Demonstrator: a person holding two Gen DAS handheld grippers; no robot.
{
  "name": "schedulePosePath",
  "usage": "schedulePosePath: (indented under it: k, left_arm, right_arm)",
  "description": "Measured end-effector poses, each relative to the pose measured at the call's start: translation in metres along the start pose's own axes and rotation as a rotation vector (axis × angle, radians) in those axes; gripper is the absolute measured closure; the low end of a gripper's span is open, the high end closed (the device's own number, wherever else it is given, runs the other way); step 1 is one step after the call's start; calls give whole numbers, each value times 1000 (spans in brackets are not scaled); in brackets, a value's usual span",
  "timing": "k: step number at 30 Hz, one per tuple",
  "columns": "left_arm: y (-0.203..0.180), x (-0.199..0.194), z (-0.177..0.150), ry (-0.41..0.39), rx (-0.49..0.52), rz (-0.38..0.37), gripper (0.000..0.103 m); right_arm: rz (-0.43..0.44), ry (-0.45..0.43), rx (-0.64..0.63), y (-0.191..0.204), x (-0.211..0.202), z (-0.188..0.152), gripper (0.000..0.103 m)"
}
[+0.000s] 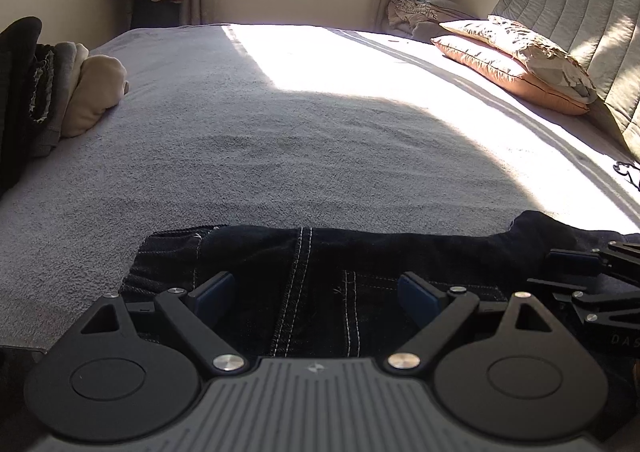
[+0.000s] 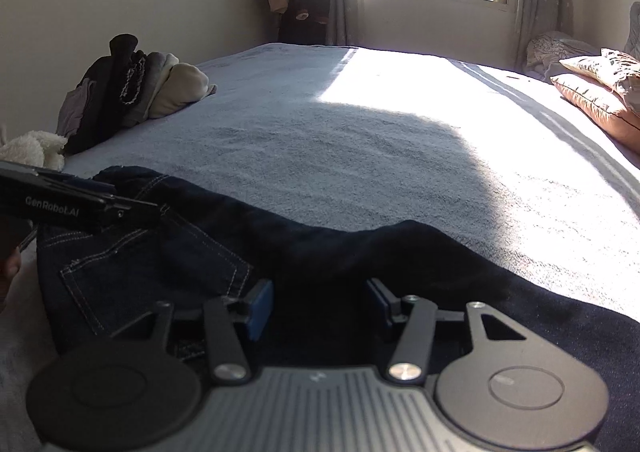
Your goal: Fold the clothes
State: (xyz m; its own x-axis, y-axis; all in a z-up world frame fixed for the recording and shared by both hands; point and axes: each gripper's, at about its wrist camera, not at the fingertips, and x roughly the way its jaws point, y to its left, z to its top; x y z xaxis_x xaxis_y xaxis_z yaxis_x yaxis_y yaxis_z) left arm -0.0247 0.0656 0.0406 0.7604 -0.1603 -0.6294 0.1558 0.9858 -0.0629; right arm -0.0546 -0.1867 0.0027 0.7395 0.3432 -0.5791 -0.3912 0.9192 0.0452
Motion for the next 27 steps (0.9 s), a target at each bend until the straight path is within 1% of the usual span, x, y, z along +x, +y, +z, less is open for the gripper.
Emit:
schedulePosePath:
  k: [3,5,8,12,15,16,18,19,21,24,25,27]
  left_arm:
    - [-9,6,-2,12,35,27,10]
    - [-16,8,-8,15,68,45,9]
    - [-25,10,-16,21,111,69,8]
    - [-30,5,-19,42,96,45,8]
    - [-28,5,-20,63,73,10,8]
    - [-28,6,-19,67,70,8,8]
    - [-29,7,-16,74,63,6,7]
    - [-29,8,-15,77,60,4,6]
    - [-29,10,-13,84,54,2,4]
    - [-29,12,-10,95,44,-2,3]
    - [-30,13,-9,98,41,-3,3]
    - [-30,15,-7,106,43,-7,2]
  right_arm:
    - [-5,-44,11,-1,-1,6,49]
    - [-16,-14,-15,3,6,2,45]
    - [-33,34,-55,9,17,-4,43]
    - [-23,0,11,-7,12,0,43]
    - [-15,-25,62,-19,9,4,43]
    - [-10,-20,70,-20,10,3,43]
    - [-29,18,25,-13,18,1,40]
    - [-45,20,-7,-8,19,0,38]
    - [-65,26,-49,-1,20,1,38]
    - [-50,-2,-30,-7,15,4,39]
    - [-56,-26,-20,-9,12,5,40]
    - [-53,-47,-2,-10,10,10,40]
